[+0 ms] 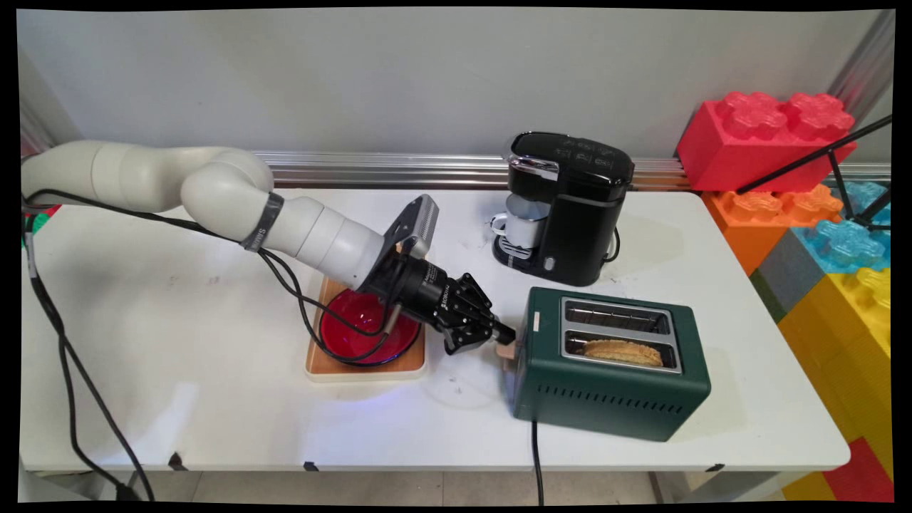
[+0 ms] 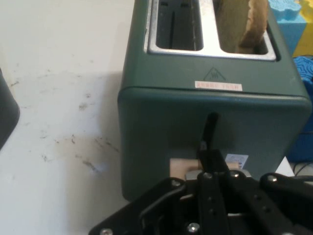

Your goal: Press the toaster switch

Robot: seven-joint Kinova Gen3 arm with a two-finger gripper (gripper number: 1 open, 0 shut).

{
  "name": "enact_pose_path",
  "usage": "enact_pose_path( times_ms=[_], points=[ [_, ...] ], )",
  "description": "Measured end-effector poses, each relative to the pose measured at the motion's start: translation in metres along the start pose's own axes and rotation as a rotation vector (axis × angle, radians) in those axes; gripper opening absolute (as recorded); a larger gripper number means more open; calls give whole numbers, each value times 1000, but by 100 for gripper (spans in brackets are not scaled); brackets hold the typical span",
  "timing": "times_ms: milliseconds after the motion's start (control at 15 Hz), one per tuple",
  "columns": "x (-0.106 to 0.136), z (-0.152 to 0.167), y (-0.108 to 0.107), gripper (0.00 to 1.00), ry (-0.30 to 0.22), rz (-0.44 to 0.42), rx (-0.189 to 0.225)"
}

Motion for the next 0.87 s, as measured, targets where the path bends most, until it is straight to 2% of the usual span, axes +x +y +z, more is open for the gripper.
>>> enact_pose_path(
  times_ms=[867],
  points=[
    [-8,1,0,0,-17,-3,-1]
  ],
)
